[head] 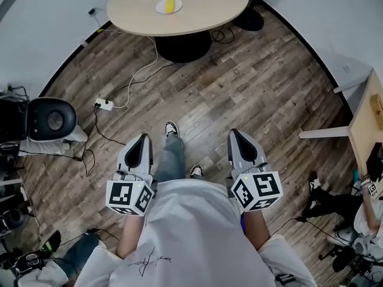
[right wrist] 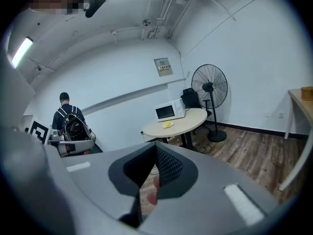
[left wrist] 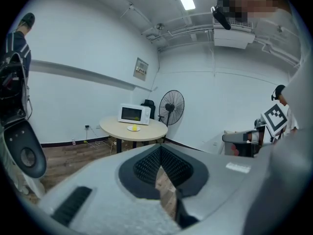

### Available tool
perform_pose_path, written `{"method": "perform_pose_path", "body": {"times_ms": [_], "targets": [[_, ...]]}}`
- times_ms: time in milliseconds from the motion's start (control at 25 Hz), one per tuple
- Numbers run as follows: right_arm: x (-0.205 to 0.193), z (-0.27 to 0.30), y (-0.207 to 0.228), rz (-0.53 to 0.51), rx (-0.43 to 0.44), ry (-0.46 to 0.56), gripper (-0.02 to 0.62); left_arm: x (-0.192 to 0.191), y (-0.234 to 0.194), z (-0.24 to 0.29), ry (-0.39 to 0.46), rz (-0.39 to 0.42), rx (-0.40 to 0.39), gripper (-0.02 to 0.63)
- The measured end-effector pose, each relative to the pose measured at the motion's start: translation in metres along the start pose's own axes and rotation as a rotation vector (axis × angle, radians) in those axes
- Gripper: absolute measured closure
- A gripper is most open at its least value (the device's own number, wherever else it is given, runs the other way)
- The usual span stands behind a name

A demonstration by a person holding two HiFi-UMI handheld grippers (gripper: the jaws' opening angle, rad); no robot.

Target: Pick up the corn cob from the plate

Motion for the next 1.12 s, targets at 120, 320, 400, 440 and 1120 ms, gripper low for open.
{"method": "perform_pose_path", "body": {"times_ms": [120, 320, 400, 440, 1120], "targets": [[0.012, 0.022, -0.003, -0.017, -0.014, 0.001, 0.583, 0.010, -0.019, 0.020, -0.005, 0.014, -0.010, 0.607], [0.031, 0.062, -0.018, -0.030, -0.027, -0.002, 0.583, 0.029, -0.056, 0.046, -0.011, 0.020, -0.019, 0.607], [0.041, 0.080, -0.025, -0.033, -0.032, -0.005, 0.583, 0.039, -0.073, 0.057, -0.007, 0.015, -0.025, 0.607], [0.047, 0.089, -0.029, -0.042, -0.038, -0.004, 0.583, 0.046, -0.081, 0.063, -0.005, 0.014, -0.031, 0.607], [0.122, 0.238, -0.096, -0.169, -0.157, 0.009, 0.583, 0.124, -0.222, 0.149, 0.030, -0.008, -0.125, 0.607]]}}
Point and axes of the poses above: the fingertips, and each gripper's own axes: z forward along the fingers, y to its right, x out of its top, the point moved 5 cm from there along -z, backward along the fingers, and after that the axes turned 14 degrees about -x, right-handed, at the moved point
